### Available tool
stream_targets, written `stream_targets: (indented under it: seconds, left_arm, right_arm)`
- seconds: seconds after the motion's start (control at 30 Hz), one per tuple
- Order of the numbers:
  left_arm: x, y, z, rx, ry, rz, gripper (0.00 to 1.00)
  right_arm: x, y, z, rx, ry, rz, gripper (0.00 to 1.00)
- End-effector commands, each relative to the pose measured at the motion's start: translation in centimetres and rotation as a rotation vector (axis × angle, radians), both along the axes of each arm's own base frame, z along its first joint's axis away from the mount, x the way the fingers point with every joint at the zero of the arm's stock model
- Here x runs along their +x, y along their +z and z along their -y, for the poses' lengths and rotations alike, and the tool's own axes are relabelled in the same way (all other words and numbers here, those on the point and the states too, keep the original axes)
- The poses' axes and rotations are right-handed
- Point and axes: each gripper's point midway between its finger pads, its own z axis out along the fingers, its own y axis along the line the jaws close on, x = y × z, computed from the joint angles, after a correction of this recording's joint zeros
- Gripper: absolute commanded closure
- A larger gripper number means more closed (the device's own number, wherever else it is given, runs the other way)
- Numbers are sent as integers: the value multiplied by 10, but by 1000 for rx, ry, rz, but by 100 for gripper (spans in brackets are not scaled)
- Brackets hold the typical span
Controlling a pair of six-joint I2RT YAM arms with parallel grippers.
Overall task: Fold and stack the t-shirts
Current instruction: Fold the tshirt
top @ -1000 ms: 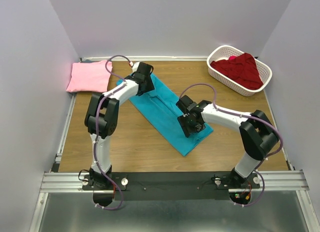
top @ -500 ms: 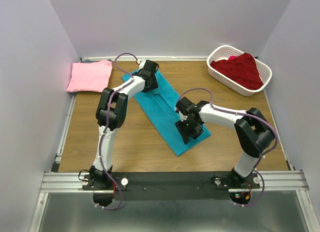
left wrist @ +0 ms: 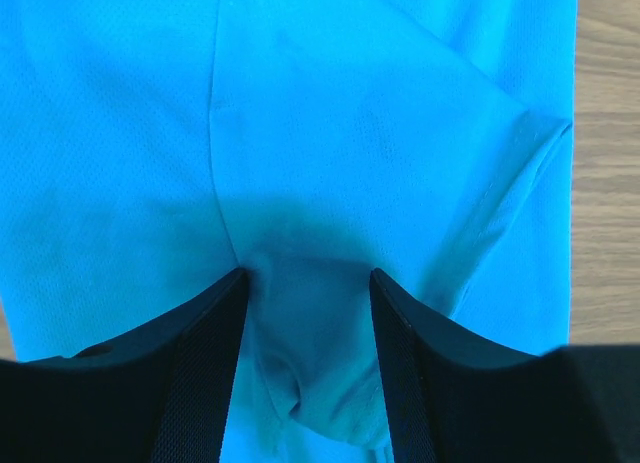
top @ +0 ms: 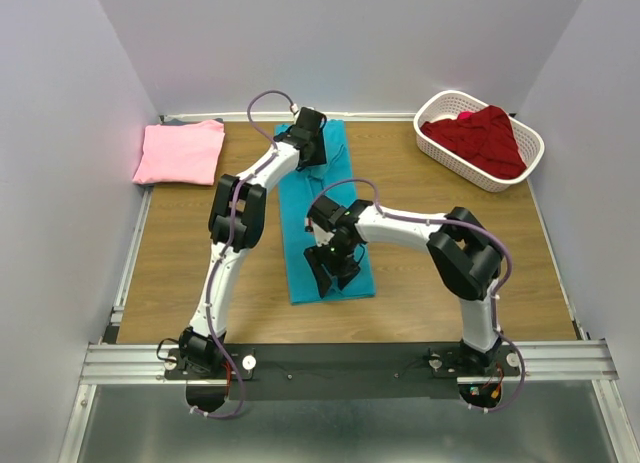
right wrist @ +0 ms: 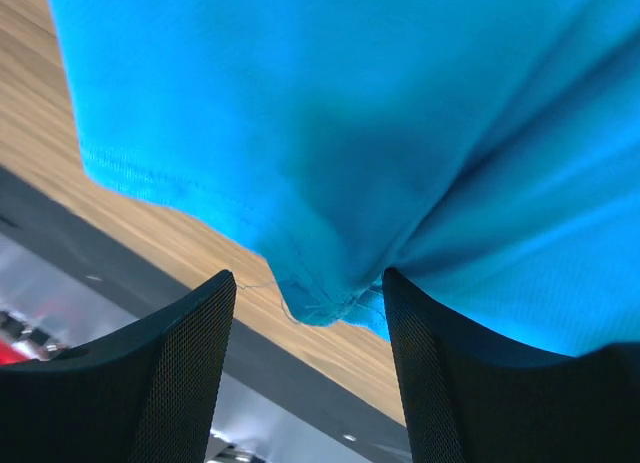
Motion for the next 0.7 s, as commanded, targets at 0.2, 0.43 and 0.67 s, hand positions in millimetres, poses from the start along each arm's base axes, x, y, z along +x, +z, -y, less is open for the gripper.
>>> stream_targets:
  seconds: [0.2,0.43,0.67]
  left_arm:
    - [11,-12,34,-120,-125,14,37]
    - [23,65,41,-229,-105,143,23]
    - [21,173,18,-263,-40,319,13]
  right_arm:
    - [10,-32,-15,-50,-40,7,30]
    - [18,16,-14,13,-71,113,25]
    - [43,47,28,-27,-227,241,18]
